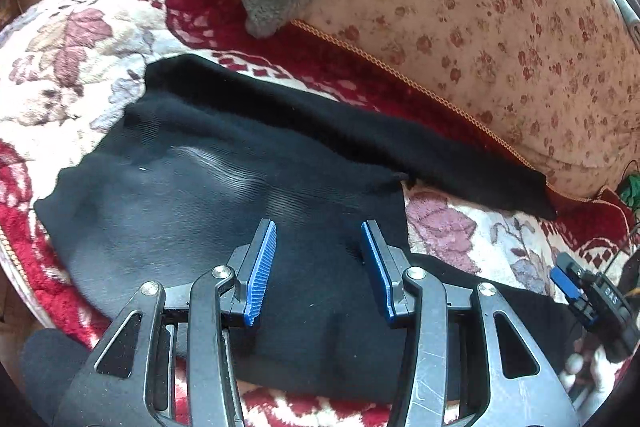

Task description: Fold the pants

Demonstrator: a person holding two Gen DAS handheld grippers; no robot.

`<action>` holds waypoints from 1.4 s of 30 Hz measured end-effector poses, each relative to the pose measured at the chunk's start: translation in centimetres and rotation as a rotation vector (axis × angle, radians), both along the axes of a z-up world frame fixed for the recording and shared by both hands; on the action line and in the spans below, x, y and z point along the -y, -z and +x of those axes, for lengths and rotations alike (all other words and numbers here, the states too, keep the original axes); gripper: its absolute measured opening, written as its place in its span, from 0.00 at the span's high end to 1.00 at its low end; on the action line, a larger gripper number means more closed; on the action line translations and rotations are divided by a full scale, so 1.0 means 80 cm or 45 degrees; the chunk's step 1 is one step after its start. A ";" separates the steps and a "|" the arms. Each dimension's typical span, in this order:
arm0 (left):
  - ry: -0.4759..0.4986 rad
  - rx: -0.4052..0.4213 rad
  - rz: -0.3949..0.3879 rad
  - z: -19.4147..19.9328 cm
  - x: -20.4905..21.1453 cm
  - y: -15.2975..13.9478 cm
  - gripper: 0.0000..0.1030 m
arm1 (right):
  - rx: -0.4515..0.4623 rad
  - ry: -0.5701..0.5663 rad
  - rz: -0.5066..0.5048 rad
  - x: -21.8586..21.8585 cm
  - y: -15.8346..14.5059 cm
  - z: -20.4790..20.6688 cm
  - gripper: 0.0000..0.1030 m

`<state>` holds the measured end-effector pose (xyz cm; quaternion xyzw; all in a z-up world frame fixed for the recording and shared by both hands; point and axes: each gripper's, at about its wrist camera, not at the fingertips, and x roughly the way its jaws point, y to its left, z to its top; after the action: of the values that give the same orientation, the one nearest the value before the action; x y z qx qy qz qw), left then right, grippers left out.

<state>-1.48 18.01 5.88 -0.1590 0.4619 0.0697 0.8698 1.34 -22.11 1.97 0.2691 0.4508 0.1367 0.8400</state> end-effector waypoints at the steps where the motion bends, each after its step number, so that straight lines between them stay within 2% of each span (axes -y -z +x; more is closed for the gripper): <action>1: 0.002 -0.004 -0.004 0.003 0.000 0.002 0.58 | -0.004 0.003 0.020 0.002 0.005 0.006 0.53; 7: -0.009 -0.022 -0.041 0.023 -0.005 0.016 0.58 | -0.028 0.046 0.113 0.022 0.032 0.044 0.53; 17: -0.043 -0.024 -0.169 0.064 -0.026 0.031 0.55 | -0.069 0.109 0.301 0.046 0.061 0.117 0.51; 24: -0.044 -0.031 -0.229 0.100 -0.023 0.033 0.55 | -0.064 0.126 0.341 0.046 0.065 0.144 0.50; 28: -0.021 -0.061 -0.260 0.119 -0.015 0.039 0.51 | -0.067 0.123 0.362 0.046 0.067 0.155 0.50; 33: -0.058 -0.077 -0.267 0.138 -0.009 0.048 0.51 | -0.068 0.130 0.376 0.044 0.069 0.166 0.50; 37: -0.098 -0.083 -0.324 0.157 -0.012 0.052 0.51 | -0.059 0.142 0.406 0.047 0.071 0.170 0.50; 40: -0.134 -0.088 -0.347 0.167 -0.013 0.056 0.51 | -0.055 0.151 0.395 0.049 0.072 0.169 0.57; 42: -0.155 -0.068 -0.373 0.172 -0.014 0.057 0.51 | -0.070 0.163 0.387 0.050 0.075 0.170 0.71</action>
<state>12.25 19.13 1.34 -0.3099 0.4795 0.0584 0.8189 14.92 -26.14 -4.06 0.4248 0.4299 0.1422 0.7839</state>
